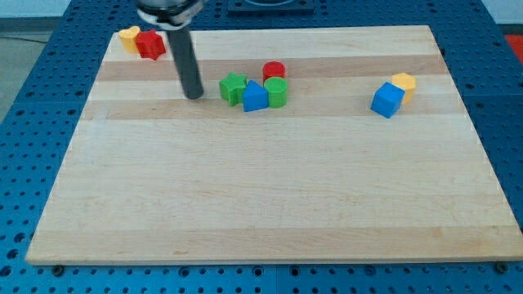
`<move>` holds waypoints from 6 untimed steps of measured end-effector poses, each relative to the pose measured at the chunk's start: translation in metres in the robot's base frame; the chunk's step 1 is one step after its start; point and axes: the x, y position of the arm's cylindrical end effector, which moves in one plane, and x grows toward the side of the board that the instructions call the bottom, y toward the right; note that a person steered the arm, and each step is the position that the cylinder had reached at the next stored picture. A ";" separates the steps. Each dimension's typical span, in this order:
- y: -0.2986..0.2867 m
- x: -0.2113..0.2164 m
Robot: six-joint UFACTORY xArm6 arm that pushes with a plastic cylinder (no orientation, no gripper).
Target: Move green star into green circle
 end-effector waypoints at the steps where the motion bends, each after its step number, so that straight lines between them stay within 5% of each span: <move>1: 0.039 -0.002; 5: 0.137 -0.002; 6: 0.119 0.001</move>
